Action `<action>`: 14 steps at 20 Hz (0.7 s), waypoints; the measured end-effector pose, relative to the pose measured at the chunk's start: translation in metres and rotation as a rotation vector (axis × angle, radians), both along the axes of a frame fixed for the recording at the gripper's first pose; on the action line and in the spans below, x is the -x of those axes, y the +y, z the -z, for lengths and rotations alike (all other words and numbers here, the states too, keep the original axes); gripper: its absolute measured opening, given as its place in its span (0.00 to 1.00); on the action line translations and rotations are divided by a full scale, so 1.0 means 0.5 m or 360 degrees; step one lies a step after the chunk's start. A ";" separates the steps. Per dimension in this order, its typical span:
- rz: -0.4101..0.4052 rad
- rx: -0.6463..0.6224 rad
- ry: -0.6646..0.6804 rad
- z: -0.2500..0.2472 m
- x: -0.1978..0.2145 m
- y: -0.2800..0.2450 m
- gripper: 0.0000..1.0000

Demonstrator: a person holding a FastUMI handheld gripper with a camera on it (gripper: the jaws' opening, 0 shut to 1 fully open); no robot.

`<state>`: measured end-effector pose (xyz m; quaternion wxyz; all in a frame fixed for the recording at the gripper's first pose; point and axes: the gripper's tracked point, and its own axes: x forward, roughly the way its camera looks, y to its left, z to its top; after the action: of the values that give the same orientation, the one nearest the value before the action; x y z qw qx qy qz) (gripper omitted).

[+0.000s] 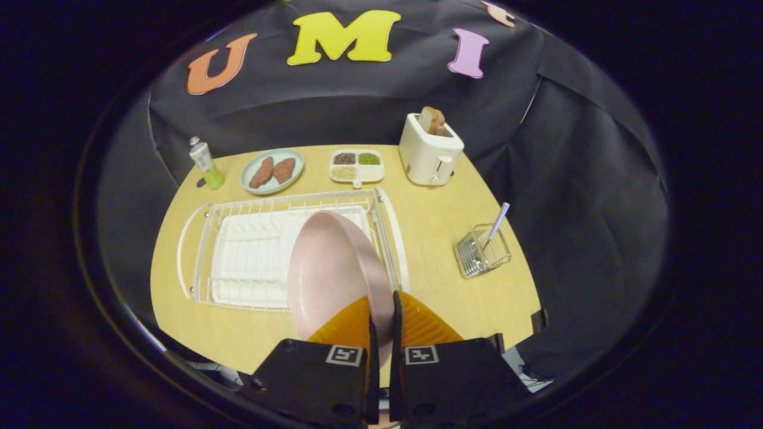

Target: Take the plate from the dish rack, then take the spoon from the basket and place it into the plate.

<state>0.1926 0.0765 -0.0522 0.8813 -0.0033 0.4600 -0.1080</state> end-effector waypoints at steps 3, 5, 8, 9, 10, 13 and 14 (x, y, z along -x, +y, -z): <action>-0.0092 -0.0158 -0.0016 0.060 0.046 -0.007 0.12; -0.0152 -0.0223 -0.0020 0.097 0.077 -0.014 0.12; -0.0227 -0.0306 -0.0054 0.154 0.115 -0.023 0.12; -0.0255 -0.0350 -0.0041 0.178 0.130 -0.022 0.12; -0.0276 -0.0402 -0.0021 0.202 0.145 -0.020 0.12; -0.0300 -0.0477 0.0011 0.265 0.166 -0.033 0.12; -0.0284 -0.0480 0.0006 0.279 0.165 -0.041 0.12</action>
<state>0.1102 0.0559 -0.1918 0.8771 0.0879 0.4705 0.0409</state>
